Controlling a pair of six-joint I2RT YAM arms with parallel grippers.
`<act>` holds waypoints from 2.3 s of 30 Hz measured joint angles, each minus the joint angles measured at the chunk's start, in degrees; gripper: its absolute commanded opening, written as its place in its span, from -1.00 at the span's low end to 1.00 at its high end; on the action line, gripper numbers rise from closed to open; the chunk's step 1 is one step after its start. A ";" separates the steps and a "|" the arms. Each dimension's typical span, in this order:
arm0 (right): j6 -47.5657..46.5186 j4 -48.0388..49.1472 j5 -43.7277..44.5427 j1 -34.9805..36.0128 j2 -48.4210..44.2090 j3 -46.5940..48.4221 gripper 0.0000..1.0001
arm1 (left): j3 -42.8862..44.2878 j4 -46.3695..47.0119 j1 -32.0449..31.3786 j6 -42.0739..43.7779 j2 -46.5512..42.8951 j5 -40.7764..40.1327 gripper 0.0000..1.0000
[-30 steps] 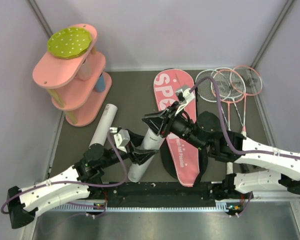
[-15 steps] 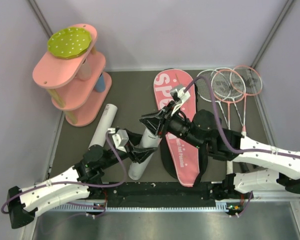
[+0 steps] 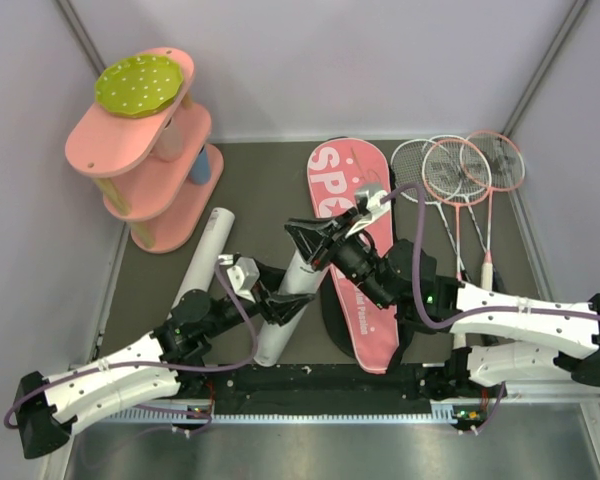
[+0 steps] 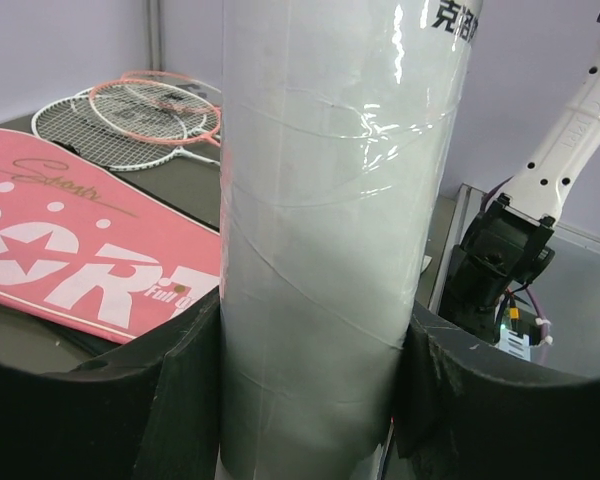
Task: Pack up the badminton gear
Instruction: Close the lid on the shuttle tube.
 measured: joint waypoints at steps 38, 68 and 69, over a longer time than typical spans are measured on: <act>-3.58 -46.29 -12.31 -10.08 6.58 31.95 -1.00 | -0.33 0.15 -0.20 4.96 -4.92 -11.17 -1.00; 0.42 -43.87 -2.23 -19.47 -5.44 19.61 -0.72 | 6.23 -12.33 0.07 5.73 0.66 -24.63 -0.86; 0.59 -44.57 -3.45 -22.29 -6.62 17.99 -0.69 | 9.18 -14.95 0.52 6.60 3.72 -27.19 -0.85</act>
